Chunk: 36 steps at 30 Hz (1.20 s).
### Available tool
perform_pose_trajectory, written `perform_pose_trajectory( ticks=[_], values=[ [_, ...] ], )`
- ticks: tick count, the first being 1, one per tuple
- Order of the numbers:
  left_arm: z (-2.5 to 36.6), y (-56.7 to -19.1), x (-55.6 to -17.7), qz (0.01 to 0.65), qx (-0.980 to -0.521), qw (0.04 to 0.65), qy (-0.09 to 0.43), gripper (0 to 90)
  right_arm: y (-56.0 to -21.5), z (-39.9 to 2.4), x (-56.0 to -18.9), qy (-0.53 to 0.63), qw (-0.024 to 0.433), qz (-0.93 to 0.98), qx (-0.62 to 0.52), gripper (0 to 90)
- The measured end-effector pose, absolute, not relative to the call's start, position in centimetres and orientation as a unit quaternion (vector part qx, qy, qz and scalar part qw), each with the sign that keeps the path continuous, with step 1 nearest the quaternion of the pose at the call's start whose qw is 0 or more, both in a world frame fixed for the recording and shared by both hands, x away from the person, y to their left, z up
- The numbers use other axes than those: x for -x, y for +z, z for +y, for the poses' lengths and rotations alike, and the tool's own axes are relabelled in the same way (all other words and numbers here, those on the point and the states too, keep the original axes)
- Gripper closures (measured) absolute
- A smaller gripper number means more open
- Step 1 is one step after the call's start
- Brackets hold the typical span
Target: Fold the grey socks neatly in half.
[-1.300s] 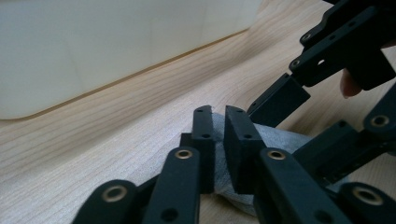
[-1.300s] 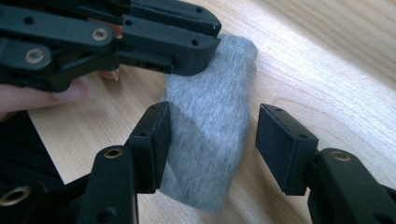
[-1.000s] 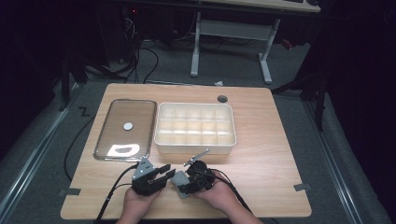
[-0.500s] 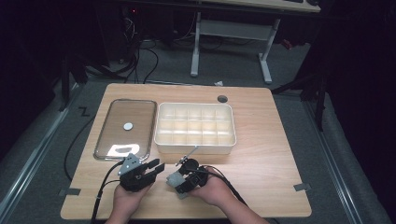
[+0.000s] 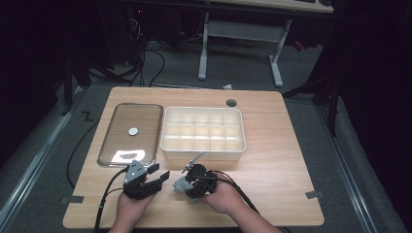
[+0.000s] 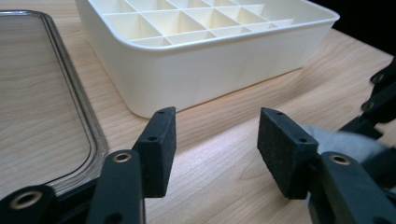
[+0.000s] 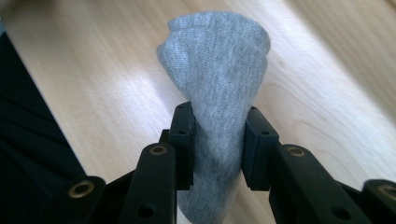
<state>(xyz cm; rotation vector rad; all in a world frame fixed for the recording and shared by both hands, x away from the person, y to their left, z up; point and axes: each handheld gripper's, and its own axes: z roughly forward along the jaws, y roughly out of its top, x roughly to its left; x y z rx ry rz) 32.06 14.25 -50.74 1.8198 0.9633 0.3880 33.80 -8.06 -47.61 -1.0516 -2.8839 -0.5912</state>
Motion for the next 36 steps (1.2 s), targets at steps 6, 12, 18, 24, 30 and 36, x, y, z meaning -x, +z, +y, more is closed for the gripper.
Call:
perform_pose_trajectory(
  ticks=[6, 12, 18, 24, 30, 36],
  values=[
    [14.2, -51.4, -31.6, 0.389, -0.779, 0.461, 0.17, 44.4, -47.4, -9.6, -33.8, -0.189, -0.008, -0.912, 0.364, 70.3],
    [15.1, -52.4, -30.8, 0.382, -0.8, 0.431, 0.168, 42.9, -47.3, -11.5, -33.9, -0.195, -0.016, -0.903, 0.382, 70.4],
    [17.1, -52.3, -29.5, 0.385, -0.802, 0.421, 0.176, 40.3, -46.7, -13.6, -34.0, -0.196, -0.03, -0.897, 0.396, 70.4],
    [18.2, -52.7, -29.5, 0.403, -0.796, 0.422, 0.162, 38.3, -46.3, -15.8, -34.3, -0.19, -0.041, -0.889, 0.416, 70.2],
    [18.0, -53.1, -29.8, 0.398, -0.803, 0.41, 0.169, 36.8, -46.0, -18.0, -34.4, -0.189, -0.053, -0.877, 0.438, 70.2],
    [17.8, -53.1, -29.9, 0.398, -0.802, 0.414, 0.166, 36.7, -45.6, -20.2, -34.5, -0.191, -0.061, -0.864, 0.462, 70.1]
  ],
)
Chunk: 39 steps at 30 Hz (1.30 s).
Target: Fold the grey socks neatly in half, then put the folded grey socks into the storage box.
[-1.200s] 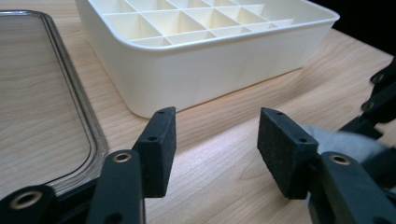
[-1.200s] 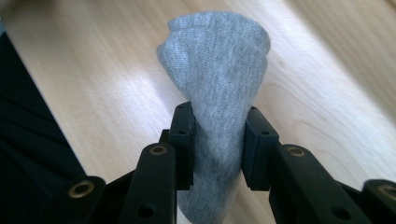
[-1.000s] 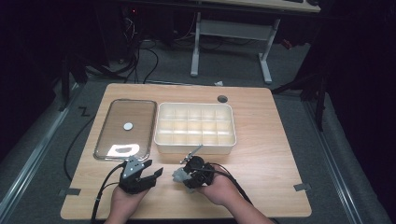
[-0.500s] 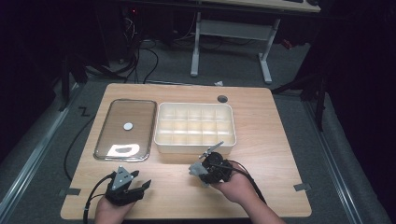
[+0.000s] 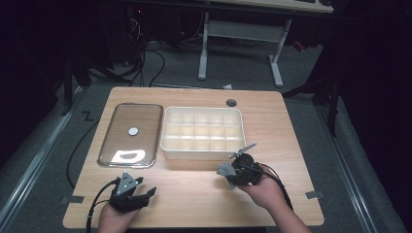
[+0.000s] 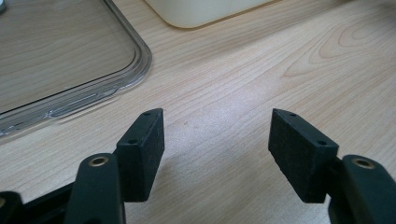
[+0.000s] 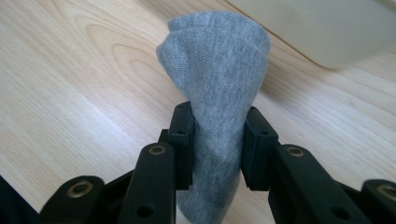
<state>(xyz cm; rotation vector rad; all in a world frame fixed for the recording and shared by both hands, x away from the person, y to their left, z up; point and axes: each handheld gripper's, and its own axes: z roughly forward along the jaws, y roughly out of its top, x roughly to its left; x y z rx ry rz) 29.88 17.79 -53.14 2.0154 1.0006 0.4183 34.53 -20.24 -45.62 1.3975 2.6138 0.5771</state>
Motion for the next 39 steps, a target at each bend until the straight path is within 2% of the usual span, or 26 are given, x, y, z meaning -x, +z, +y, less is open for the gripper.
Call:
perform_pose_trajectory(
  ticks=[16, 39],
  values=[
    [17.4, -53.0, -29.9, 0.381, -0.804, 0.425, 0.167, 38.1, -44.1, -23.8, -34.8, 0.178, 0.084, 0.848, -0.492, 70.1],
    [17.2, -52.6, -30.1, 0.372, -0.803, 0.442, 0.149, 39.4, -39.7, -24.5, -36.6, 0.171, 0.09, 0.842, -0.504, 70.2]
  ],
)
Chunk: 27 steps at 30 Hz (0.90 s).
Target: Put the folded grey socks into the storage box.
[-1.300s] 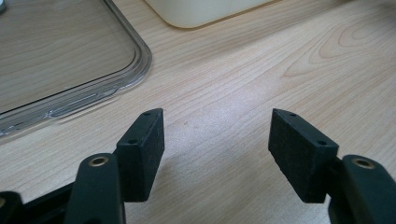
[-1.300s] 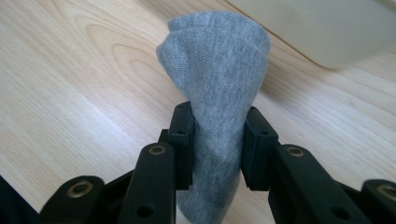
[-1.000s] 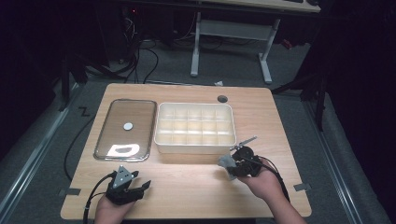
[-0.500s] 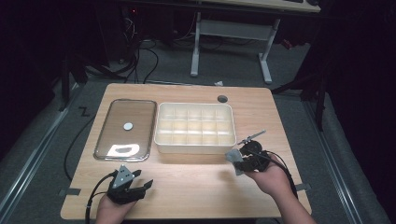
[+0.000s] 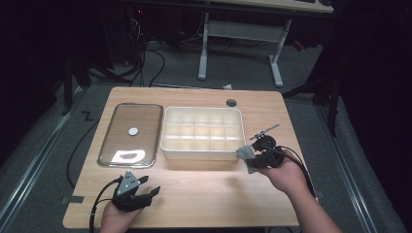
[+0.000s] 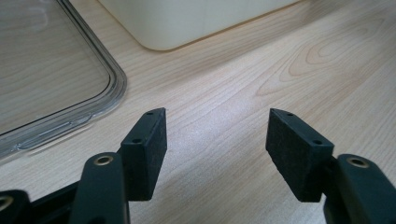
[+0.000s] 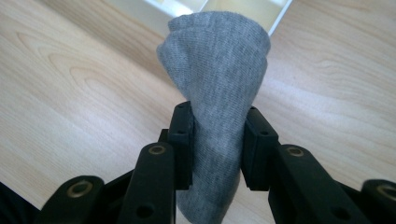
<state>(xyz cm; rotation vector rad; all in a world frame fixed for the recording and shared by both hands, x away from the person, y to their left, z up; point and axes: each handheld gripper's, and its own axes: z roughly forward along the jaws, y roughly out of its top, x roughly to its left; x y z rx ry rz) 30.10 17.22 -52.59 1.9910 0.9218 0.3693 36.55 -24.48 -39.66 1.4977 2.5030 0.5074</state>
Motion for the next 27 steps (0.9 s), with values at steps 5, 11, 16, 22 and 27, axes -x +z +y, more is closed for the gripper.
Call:
perform_pose_trajectory(
  ticks=[5, 11, 16, 22, 27],
  values=[
    [17.2, -52.6, -30.1, 0.37, -0.805, 0.442, 0.142, 41.4, -38.6, -24.0, -37.9, 0.17, 0.091, 0.844, -0.501, 70.1],
    [17.0, -52.6, -29.9, 0.364, -0.809, 0.437, 0.148, 41.4, -38.2, -23.5, -39.4, 0.166, 0.089, 0.848, -0.495, 70.1],
    [16.8, -52.6, -29.8, 0.36, -0.809, 0.437, 0.156, 40.1, -38.0, -22.7, -41.1, 0.154, 0.086, 0.855, -0.487, 70.2],
    [17.3, -52.4, -29.5, 0.363, -0.807, 0.436, 0.162, 40.1, -38.3, -21.5, -43.6, 0.131, 0.079, 0.861, -0.484, 70.2],
    [17.6, -52.4, -29.4, 0.365, -0.805, 0.438, 0.162, 40.2, -39.8, -20.3, -46.0, 0.095, 0.066, 0.865, -0.489, 70.3]
  ],
)
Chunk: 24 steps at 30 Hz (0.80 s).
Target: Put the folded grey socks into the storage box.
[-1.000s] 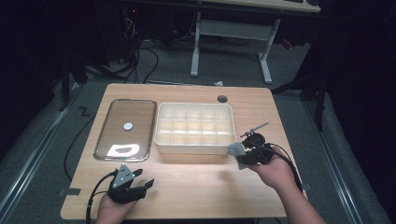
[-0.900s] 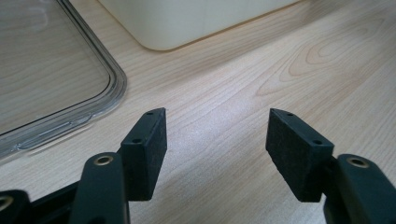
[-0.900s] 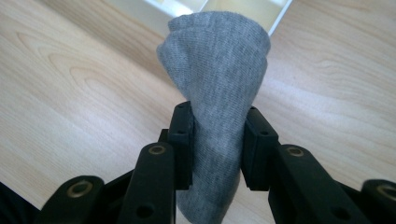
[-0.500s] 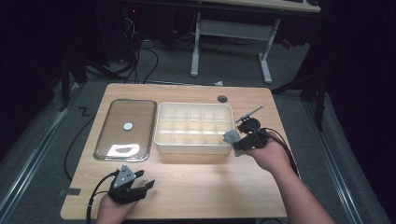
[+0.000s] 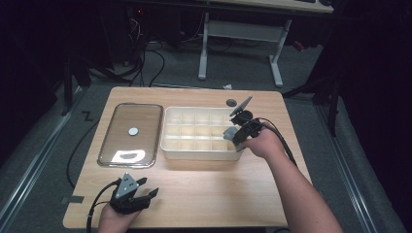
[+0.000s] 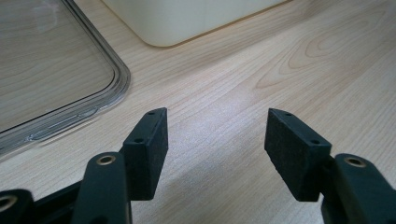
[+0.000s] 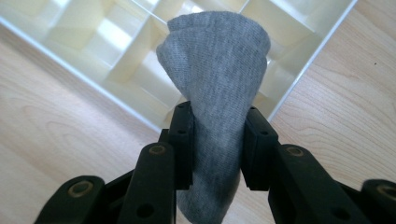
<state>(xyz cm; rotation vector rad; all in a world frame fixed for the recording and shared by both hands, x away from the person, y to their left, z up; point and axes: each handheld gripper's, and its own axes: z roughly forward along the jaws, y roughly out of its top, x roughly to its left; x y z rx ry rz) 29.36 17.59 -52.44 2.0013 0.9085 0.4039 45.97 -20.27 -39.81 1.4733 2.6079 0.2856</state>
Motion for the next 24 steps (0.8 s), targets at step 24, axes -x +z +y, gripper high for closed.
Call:
perform_pose_trajectory(
  ticks=[24],
  values=[
    [17.4, -52.6, -29.4, 0.36, -0.811, 0.434, 0.157, 40.9, -44.0, -18.9, -48.2, 0.002, 0.04, 0.863, -0.503, 72.6]
  ],
)
